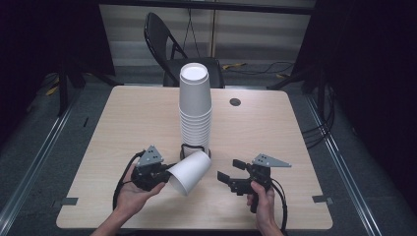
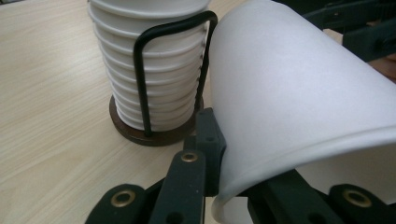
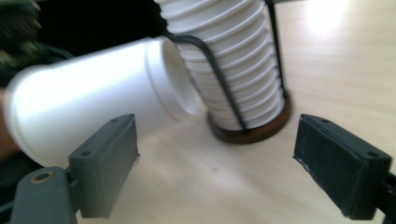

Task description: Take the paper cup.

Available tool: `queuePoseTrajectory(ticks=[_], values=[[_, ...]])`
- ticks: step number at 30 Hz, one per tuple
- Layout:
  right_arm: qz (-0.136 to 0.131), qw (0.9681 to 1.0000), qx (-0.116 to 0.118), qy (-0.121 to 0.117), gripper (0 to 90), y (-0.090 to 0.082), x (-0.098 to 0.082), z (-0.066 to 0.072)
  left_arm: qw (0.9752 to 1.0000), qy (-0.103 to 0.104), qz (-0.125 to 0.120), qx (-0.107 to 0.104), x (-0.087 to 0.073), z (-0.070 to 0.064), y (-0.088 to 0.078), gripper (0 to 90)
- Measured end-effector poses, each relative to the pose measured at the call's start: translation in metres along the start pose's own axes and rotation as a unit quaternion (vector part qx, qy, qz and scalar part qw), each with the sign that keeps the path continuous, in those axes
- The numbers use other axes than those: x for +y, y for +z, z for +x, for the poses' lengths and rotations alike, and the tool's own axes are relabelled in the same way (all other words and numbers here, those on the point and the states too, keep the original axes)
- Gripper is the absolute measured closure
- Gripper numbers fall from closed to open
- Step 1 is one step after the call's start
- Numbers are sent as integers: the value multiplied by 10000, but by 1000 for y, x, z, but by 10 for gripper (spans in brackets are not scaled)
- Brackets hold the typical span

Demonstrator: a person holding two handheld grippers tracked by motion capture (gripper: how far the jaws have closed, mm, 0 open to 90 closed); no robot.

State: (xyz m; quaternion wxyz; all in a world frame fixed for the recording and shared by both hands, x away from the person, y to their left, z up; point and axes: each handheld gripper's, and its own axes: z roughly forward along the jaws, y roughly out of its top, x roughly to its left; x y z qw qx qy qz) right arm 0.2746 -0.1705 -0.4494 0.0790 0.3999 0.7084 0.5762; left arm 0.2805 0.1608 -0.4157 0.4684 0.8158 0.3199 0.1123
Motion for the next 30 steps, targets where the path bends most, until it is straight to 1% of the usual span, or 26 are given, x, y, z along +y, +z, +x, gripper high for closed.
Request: queuePoseTrajectory(ticks=[1,2,4,5,6,7,8,9,11,12,13,15,16,18,19,20,21,22,23,24,25,26,27,28,29,30], values=[[33,9999,-21,-120,129,1,-2,0,10000,23,36,25,1,1,-1,867],[22,9995,-61,-295,129,2,-3,1,9999,-16,139,-47,2,3,-1,867],[126,9973,-204,-694,128,5,-6,5,9997,-18,231,-58,5,6,-1,866],[159,9966,-189,-785,128,6,-7,6,9992,-123,313,-216,7,8,-1,866],[245,9953,-209,-911,129,7,-9,8,9992,-79,351,-176,8,9,-1,866],[294,9942,-153,-1025,132,8,-10,9,9992,-109,347,-162,8,10,-1,866],[337,9924,-184,-1165,130,9,-11,11,9987,-170,428,-238,9,12,0,866],[390,9901,-220,-1329,128,10,-12,13,9984,-156,498,-225,10,13,0,866],[490,9863,-217,-1561,134,12,-14,15,9968,-212,723,-260,12,13,2,866],[533,9836,-252,-1706,147,12,-15,17,9969,-196,728,-232,12,12,3,866],[543,9808,-243,-1856,158,13,-16,18,9962,-157,815,-249,14,11,4,866],[657,9756,-312,-2074,159,14,-18,23,9950,-165,940,-288,16,10,7,866],[677,9723,-255,-2223,159,14,-19,25,9938,-171,1055,-314,18,8,8,866],[774,9654,-272,-2477,159,16,-20,30,9929,-117,1147,-298,20,5,10,866],[809,9608,-270,-2638,159,16,-21,33,9927,-49,1182,-248,21,3,11,866],[813,9576,-295,-2748,159,17,-21,36,9927,25,1183,-220,22,2,11,866],[810,9552,-293,-2830,159,17,-21,38,9921,80,1238,-160,23,-1,11,866],[812,9538,-297,-2876,159,18,-21,40,9911,114,1315,-150,24,-3,12,866],[798,9512,-358,-2958,162,18,-21,42,9905,93,1358,-187,25,-4,13,866],[803,9487,-425,-3029,171,19,-21,44,9891,62,1458,-209,26,-5,14,866],[805,9481,-464,-3040,179,19,-21,46,9878,80,1542,-202,26,-5,16,866],[838,9450,-474,-3124,183,20,-21,47,9870,98,1591,-197,27,-6,17,866],[836,9417,-336,-3241,169,19,-21,48,9867,80,1606,-218,27,-6,18,866],[798,9407,-250,-3287,148,18,-21,49,9858,97,1665,-214,28,-6,19,866],[795,9386,-246,-3347,148,18,-22,50,9854,108,1681,-226,28,-6,20,866],[823,9354,-262,-3430,148,19,-22,51,9843,77,1742,-269,29,-6,22,866]])
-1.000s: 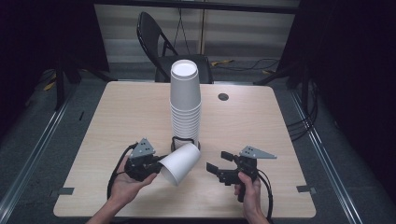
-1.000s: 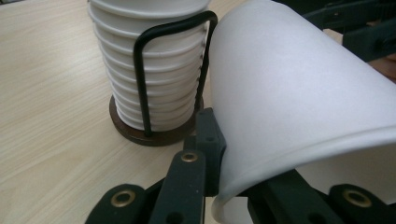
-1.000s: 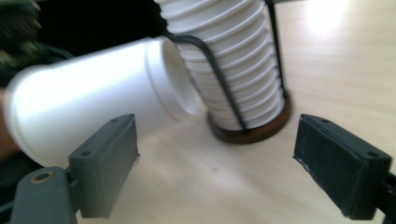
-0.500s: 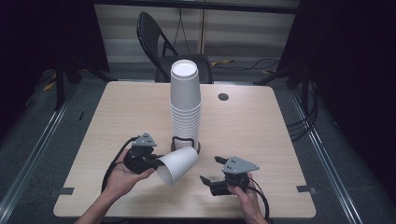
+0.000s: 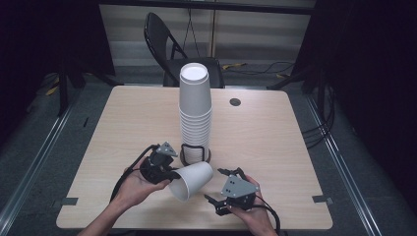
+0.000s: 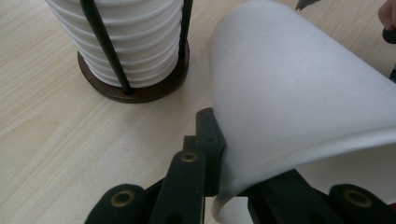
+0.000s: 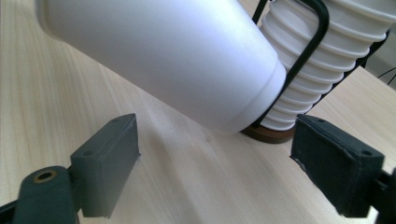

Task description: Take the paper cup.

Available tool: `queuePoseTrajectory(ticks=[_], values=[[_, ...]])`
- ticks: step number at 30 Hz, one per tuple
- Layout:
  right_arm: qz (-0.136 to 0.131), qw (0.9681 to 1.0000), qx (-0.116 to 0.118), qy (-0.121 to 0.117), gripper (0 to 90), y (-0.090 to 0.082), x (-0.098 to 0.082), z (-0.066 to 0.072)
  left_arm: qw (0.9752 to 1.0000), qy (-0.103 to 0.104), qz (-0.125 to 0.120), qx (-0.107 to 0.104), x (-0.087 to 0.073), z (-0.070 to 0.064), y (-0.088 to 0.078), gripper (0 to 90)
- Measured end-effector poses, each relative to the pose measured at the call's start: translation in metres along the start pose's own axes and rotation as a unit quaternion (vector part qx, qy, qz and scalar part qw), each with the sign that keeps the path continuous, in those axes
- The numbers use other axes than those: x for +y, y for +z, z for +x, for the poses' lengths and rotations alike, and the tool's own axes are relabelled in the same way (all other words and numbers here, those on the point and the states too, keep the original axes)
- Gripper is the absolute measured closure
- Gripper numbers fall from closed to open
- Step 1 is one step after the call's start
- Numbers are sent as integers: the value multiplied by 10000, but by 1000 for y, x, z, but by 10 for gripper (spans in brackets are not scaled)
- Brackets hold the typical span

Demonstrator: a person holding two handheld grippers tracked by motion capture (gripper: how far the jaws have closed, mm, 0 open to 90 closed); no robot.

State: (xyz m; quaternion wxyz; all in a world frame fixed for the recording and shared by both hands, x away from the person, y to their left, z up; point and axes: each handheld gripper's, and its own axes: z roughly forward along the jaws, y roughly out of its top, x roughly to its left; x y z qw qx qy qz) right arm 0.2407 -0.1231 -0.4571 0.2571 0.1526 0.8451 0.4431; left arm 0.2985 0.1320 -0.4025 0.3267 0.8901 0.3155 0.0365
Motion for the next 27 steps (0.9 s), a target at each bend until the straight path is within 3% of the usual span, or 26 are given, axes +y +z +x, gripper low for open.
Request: queuePoseTrajectory(ticks=[5,13,17,27], values=[[232,9982,-38,-555,140,2,1,7,9999,11,160,-2,2,0,5,865],[179,9948,-149,-989,140,7,8,13,9993,16,374,-79,4,-1,12,865],[228,9926,-214,-1172,144,11,14,18,9990,44,432,-126,6,-2,14,865],[182,9903,-197,-1363,80,20,21,28,9981,29,567,-235,12,-3,19,865]])
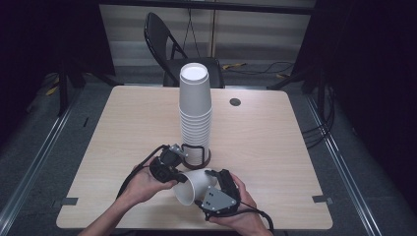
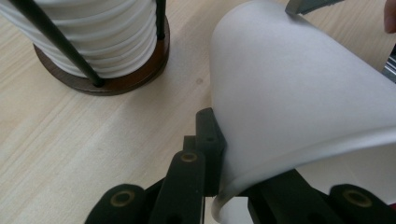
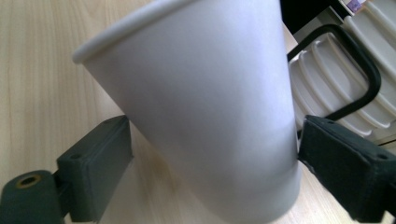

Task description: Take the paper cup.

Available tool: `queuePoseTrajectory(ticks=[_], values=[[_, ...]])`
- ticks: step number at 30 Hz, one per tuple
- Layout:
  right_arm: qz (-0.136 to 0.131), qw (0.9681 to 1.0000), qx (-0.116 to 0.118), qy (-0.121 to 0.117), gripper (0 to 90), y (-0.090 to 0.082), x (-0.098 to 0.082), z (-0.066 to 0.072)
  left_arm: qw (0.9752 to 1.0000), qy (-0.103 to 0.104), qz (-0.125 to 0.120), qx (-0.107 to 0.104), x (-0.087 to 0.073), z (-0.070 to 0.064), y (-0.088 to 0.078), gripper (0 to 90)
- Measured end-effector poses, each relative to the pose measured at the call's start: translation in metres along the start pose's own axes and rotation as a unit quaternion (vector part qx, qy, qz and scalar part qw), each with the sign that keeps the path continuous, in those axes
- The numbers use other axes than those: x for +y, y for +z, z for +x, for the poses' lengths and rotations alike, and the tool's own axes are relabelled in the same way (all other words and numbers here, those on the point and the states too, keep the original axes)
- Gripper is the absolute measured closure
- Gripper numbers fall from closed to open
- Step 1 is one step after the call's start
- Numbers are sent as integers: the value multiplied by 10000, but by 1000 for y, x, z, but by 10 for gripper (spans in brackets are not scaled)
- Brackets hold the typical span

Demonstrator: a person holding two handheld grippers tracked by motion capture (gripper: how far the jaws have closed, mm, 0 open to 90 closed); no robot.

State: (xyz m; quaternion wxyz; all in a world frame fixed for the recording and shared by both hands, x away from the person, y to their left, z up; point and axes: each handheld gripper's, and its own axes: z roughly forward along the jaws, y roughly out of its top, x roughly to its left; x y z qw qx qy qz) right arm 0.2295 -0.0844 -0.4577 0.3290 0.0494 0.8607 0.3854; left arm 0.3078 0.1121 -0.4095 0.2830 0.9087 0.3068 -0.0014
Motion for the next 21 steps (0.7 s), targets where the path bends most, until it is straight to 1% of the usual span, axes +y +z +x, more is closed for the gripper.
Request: queuePoseTrajectory(ticks=[2,4,7,10,12,13,16,21], values=[[-64,10000,-10,-58,76,1,1,1,10000,-20,3,-8,1,0,1,866],[-109,9999,-1,-25,72,2,2,3,10000,-33,44,-35,3,0,1,866],[-168,9998,44,-54,72,3,6,4,9999,-46,24,-89,5,0,3,868],[-275,9996,73,-54,70,5,11,5,9997,-112,-1,-239,7,-1,6,872],[-261,9996,61,-64,70,8,15,6,9999,-78,11,-152,9,-3,7,873],[-240,9997,62,-80,70,9,16,6,9998,-93,4,-152,9,-2,7,873],[-279,9996,98,-13,70,10,17,4,9998,-129,-21,-177,8,-2,5,874],[-318,9994,101,-67,69,13,20,7,9997,-144,-28,-205,7,-3,8,869]])
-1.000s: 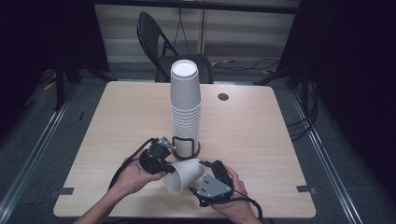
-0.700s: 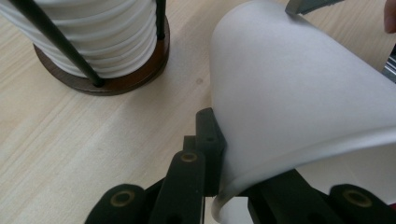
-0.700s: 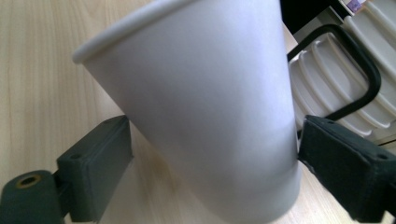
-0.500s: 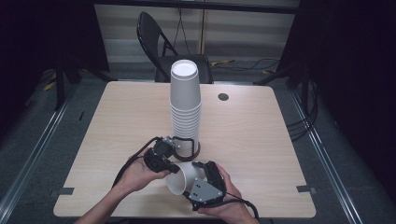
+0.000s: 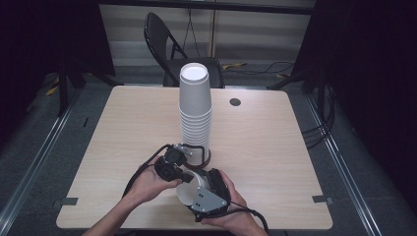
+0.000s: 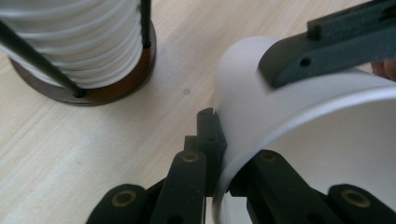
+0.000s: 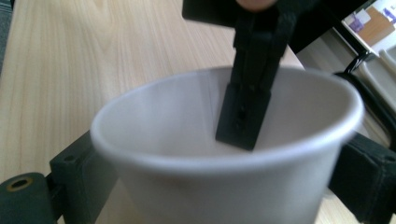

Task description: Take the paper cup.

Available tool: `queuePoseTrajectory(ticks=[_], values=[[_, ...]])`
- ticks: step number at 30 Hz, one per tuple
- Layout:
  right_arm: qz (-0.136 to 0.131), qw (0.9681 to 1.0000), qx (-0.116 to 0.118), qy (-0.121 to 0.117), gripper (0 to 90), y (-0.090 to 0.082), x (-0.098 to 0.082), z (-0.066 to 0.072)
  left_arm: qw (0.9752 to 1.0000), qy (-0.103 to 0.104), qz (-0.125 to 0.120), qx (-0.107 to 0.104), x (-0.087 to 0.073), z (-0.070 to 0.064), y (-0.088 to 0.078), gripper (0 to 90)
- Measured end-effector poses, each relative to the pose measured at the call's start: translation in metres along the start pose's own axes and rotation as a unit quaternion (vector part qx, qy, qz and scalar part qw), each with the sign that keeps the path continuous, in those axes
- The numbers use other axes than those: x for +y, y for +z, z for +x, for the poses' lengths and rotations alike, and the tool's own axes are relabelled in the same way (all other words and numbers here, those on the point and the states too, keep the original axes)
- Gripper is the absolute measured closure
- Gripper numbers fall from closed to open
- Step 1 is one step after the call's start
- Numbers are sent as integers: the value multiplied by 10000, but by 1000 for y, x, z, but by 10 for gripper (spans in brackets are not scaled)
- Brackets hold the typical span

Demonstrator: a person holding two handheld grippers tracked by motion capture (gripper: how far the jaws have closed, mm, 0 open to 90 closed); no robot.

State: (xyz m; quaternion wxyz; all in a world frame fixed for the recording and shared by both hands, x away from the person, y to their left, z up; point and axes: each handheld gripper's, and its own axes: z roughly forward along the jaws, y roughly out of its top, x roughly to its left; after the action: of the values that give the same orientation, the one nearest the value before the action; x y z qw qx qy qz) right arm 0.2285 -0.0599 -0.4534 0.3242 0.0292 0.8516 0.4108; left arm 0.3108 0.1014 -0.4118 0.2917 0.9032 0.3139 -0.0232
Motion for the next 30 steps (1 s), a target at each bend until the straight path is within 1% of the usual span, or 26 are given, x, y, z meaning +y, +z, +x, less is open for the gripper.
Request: queuePoseTrajectory(ticks=[2,4,8,10,12,14,16,19,20,22,24,25,27,29,30], values=[[2,10000,-20,-14,68,1,1,1,10000,-14,-15,-8,0,1,0,867],[-25,10000,-25,14,68,1,2,1,9999,-54,-45,-89,0,2,-1,868],[-7,10000,-9,30,66,1,2,0,9998,-121,-51,-118,1,1,2,867],[16,10000,5,16,65,0,2,-1,9996,-166,-79,-193,1,1,4,865],[43,10000,3,6,64,0,1,-1,9996,-161,-77,-214,2,0,6,863],[43,10000,-21,20,64,-1,0,-1,9992,-233,-118,-286,3,0,7,861],[31,10000,-64,43,64,-1,-1,0,9995,-189,-123,-202,3,-2,8,859],[77,10000,-19,39,64,0,-2,-1,9993,-207,-112,-287,3,0,10,858],[75,10000,-20,43,66,0,-2,0,9993,-185,-136,-302,2,0,10,858],[47,10000,-34,37,73,-1,-3,0,9993,-157,-207,-252,1,-1,9,856],[35,9999,1,110,81,-1,-3,-2,9994,-99,-284,-196,0,-1,8,855],[21,9998,41,204,83,-1,-3,-3,9993,-112,-300,-186,-1,-1,8,856],[46,9995,99,294,89,-2,-3,-5,9990,-133,-384,-170,-2,-1,7,857],[-2,9992,98,387,93,-2,-4,-7,9982,-191,-520,-225,-5,1,7,852],[-4,9991,111,417,94,-3,-4,-8,9976,-214,-630,-209,-7,2,7,833]])
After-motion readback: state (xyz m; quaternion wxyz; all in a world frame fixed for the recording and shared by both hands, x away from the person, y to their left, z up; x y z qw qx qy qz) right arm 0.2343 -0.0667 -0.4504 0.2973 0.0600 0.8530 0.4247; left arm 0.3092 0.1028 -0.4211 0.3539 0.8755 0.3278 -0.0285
